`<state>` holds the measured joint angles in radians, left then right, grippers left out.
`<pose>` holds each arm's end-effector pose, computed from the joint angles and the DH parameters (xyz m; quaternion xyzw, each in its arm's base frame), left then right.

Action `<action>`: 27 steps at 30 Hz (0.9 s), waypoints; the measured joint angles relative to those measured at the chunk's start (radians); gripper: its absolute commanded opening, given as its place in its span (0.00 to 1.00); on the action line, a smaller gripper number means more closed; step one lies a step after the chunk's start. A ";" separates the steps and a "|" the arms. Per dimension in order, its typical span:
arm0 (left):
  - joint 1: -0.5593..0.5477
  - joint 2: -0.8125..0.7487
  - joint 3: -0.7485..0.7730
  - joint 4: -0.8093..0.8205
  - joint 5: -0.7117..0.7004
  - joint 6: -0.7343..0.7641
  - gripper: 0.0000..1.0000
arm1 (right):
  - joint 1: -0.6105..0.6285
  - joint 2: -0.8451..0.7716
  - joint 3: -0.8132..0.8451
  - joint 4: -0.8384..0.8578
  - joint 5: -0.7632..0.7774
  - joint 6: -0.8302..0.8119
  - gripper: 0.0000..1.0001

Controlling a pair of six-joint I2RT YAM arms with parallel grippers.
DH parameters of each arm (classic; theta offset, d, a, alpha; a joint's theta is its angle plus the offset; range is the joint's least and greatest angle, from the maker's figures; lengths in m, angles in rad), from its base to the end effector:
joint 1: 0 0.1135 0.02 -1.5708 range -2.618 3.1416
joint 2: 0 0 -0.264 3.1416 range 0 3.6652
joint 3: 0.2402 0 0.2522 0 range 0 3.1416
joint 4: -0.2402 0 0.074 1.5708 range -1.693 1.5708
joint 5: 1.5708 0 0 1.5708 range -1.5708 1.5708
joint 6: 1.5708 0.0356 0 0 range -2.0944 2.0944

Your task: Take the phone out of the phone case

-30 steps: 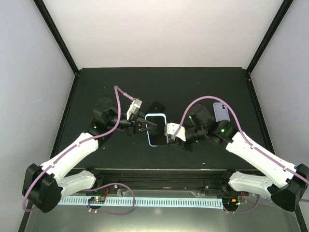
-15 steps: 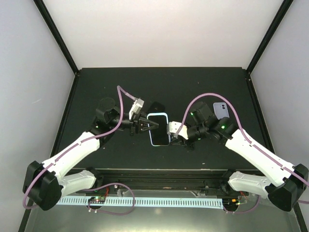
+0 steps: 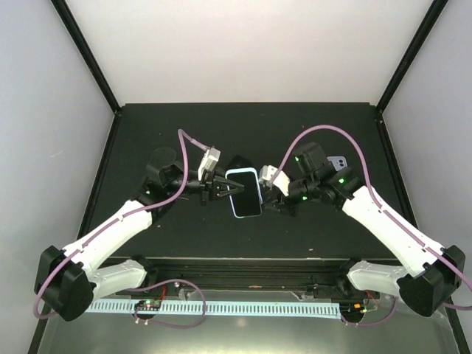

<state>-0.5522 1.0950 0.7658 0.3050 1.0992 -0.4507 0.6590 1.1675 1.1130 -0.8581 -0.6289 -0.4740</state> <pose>0.1881 -0.1531 0.3236 0.3953 0.5909 -0.6141 0.3426 0.1667 0.1556 0.3216 -0.5673 0.7057 0.3198 0.2790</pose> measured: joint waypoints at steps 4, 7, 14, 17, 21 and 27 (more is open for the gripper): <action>-0.008 0.000 0.003 0.010 -0.001 0.040 0.02 | -0.040 0.025 0.006 0.031 -0.037 0.107 0.38; -0.008 0.003 0.004 0.015 -0.002 0.049 0.01 | -0.048 0.023 0.006 0.046 -0.068 0.147 0.39; -0.012 0.013 0.006 0.026 0.004 0.049 0.02 | -0.059 0.050 0.032 0.046 -0.124 0.223 0.45; -0.012 0.023 0.018 0.029 0.010 0.049 0.02 | -0.068 0.060 0.059 0.040 -0.143 0.265 0.47; -0.012 0.034 0.044 0.024 0.014 0.050 0.02 | -0.077 0.080 0.109 0.008 -0.171 0.296 0.47; -0.012 0.059 0.073 -0.014 0.003 0.043 0.02 | -0.094 0.082 0.119 -0.003 -0.210 0.323 0.36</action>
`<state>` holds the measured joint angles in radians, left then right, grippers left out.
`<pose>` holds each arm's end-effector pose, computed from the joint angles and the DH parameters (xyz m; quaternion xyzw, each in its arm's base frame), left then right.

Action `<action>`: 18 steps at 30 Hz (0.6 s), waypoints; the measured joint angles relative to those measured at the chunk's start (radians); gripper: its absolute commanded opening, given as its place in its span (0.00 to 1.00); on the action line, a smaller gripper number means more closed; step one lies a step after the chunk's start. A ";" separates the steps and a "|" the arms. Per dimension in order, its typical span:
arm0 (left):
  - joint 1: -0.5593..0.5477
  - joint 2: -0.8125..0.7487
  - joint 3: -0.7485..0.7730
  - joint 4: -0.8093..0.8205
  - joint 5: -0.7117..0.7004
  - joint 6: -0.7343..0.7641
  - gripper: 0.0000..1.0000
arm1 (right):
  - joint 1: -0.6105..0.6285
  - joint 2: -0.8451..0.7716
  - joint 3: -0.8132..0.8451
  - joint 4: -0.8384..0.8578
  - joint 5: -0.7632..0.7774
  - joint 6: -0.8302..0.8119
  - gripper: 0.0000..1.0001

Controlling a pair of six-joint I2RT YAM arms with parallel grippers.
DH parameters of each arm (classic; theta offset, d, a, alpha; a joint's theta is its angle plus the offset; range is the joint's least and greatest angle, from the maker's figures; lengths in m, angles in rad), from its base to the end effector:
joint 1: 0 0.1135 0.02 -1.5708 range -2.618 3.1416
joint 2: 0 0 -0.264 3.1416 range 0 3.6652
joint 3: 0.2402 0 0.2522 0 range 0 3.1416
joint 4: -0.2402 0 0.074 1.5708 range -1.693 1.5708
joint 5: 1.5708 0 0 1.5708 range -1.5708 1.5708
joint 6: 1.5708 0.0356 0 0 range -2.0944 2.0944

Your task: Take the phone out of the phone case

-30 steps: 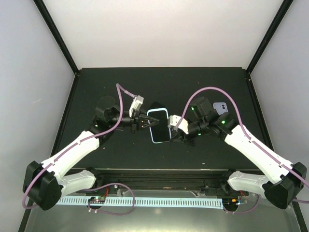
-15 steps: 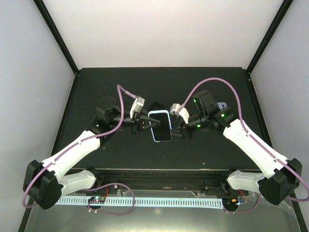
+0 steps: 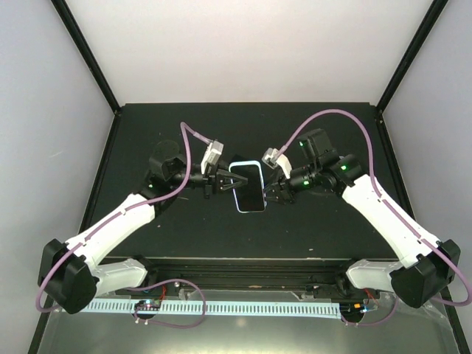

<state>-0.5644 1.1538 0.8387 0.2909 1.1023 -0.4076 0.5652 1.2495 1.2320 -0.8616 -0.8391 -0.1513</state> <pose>0.1981 -0.1630 0.3338 0.4124 0.5791 -0.6093 0.3511 0.1927 0.1536 0.3444 -0.4306 0.7562 0.4387 0.2242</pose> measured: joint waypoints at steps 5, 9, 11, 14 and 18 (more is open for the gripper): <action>-0.007 -0.015 -0.011 0.010 -0.096 -0.064 0.07 | -0.026 -0.004 -0.010 0.036 -0.074 0.069 0.13; -0.017 -0.052 -0.044 0.033 -0.236 -0.137 0.23 | -0.082 -0.010 -0.108 0.241 -0.212 0.235 0.01; -0.026 -0.052 -0.047 0.022 -0.321 -0.157 0.45 | -0.117 -0.019 -0.197 0.403 -0.280 0.355 0.01; -0.051 -0.011 -0.051 -0.045 -0.440 -0.171 0.74 | -0.143 -0.021 -0.274 0.579 -0.315 0.501 0.01; -0.074 -0.009 -0.058 -0.148 -0.645 -0.175 0.85 | -0.204 -0.019 -0.311 0.668 -0.268 0.600 0.01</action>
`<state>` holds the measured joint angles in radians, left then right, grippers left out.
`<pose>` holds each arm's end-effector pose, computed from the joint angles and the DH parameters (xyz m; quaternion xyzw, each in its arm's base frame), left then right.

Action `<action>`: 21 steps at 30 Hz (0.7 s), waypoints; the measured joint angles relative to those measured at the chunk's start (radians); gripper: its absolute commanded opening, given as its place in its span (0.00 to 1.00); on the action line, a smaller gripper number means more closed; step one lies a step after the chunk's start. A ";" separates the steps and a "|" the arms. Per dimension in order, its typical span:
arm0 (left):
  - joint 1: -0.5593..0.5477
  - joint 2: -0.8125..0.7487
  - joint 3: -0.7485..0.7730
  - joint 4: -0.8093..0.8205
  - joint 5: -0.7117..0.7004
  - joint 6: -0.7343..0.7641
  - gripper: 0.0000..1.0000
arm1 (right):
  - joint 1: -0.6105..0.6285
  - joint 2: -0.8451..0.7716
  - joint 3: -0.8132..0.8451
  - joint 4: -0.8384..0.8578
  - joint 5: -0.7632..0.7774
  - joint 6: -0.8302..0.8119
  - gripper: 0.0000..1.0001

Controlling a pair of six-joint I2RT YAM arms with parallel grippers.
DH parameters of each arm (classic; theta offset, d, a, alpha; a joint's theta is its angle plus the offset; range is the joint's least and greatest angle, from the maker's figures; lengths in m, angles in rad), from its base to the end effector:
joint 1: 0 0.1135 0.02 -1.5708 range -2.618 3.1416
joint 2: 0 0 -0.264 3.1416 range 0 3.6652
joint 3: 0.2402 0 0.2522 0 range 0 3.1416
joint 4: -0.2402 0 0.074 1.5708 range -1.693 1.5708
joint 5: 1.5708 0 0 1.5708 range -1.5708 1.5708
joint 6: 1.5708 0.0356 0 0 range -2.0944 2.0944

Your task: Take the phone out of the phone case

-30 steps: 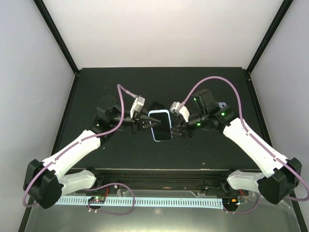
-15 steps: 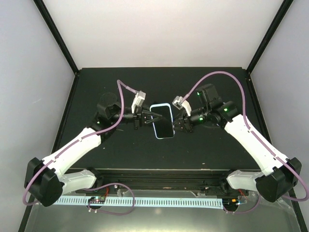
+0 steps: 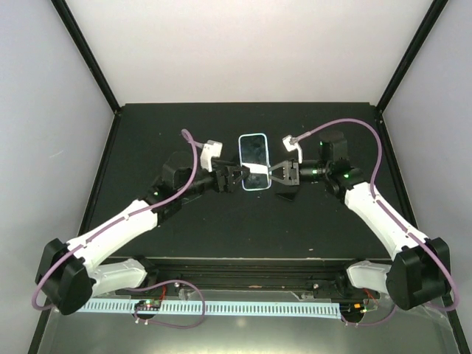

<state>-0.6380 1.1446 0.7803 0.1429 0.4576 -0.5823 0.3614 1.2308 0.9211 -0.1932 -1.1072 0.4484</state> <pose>0.2031 -0.1702 0.2994 0.1628 0.7563 -0.4938 0.3971 0.2341 0.1225 0.3015 -0.2355 0.7432 0.5865 0.2196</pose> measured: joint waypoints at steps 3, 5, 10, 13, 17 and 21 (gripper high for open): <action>0.000 -0.043 -0.006 -0.065 -0.163 0.011 0.85 | -0.017 0.010 0.000 0.012 0.060 0.021 0.01; 0.000 -0.085 -0.009 -0.101 -0.252 0.024 0.79 | -0.019 0.018 -0.006 0.012 0.134 0.034 0.01; -0.013 -0.146 -0.073 -0.102 -0.339 0.048 0.72 | -0.020 0.053 -0.092 0.033 0.323 0.072 0.01; -0.075 -0.150 -0.157 -0.076 -0.382 0.048 0.74 | -0.020 0.137 -0.156 0.037 0.421 0.100 0.01; -0.214 -0.045 -0.149 -0.108 -0.500 0.050 0.77 | -0.018 0.253 -0.169 0.013 0.493 0.124 0.01; -0.313 0.103 -0.091 -0.143 -0.629 0.045 0.83 | 0.008 0.343 -0.165 0.012 0.542 0.138 0.01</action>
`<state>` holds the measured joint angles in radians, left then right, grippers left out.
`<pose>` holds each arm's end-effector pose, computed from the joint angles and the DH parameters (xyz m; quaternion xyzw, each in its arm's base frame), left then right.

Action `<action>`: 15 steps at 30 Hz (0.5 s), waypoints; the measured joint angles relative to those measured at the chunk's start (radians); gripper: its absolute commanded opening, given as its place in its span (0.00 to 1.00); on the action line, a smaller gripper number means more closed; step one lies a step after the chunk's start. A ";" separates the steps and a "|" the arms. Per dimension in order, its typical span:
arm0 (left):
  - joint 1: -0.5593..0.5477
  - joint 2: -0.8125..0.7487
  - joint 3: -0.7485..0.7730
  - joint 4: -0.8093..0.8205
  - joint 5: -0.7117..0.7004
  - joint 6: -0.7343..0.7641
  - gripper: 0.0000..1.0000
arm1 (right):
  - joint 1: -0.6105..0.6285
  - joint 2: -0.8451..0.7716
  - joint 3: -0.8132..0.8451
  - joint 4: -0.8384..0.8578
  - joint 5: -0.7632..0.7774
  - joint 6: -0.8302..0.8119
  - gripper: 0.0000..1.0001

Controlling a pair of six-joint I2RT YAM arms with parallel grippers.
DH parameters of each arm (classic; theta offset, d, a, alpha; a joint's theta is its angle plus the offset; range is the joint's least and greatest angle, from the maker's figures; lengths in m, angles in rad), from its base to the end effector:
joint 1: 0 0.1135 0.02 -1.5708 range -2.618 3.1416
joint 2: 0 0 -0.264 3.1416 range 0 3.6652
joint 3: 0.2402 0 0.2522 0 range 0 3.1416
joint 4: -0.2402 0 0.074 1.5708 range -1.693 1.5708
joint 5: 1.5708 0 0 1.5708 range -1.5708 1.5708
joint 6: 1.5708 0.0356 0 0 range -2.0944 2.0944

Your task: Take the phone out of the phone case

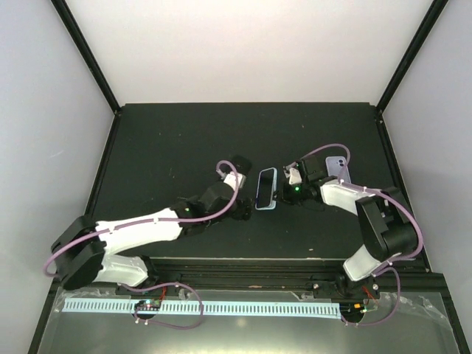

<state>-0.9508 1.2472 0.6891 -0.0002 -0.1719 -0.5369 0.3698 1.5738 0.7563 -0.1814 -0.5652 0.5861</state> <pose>0.1607 -0.2147 0.2272 0.1383 0.8613 -0.2719 0.4063 0.2621 0.1220 0.1524 0.0213 0.9244 0.3621 0.1175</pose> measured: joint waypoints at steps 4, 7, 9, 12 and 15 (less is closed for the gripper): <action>-0.040 0.132 0.076 -0.038 -0.082 0.003 0.78 | 0.036 0.048 0.036 -0.022 0.015 0.008 0.01; -0.053 0.195 0.109 -0.036 -0.117 0.011 0.75 | 0.057 0.063 0.068 -0.037 0.033 0.024 0.01; -0.056 0.218 0.111 -0.024 -0.135 0.014 0.74 | 0.064 0.083 0.090 -0.055 0.040 0.031 0.01; -0.066 0.278 0.143 -0.031 -0.148 0.013 0.74 | 0.064 0.115 0.124 -0.083 0.035 0.042 0.01; -0.078 0.337 0.184 -0.032 -0.151 0.015 0.74 | 0.061 0.121 0.129 -0.090 0.028 0.050 0.01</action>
<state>-1.0290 1.5841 0.8730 -0.0322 -0.3225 -0.5220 0.4313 1.6951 0.8856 -0.2710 -0.5373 0.6361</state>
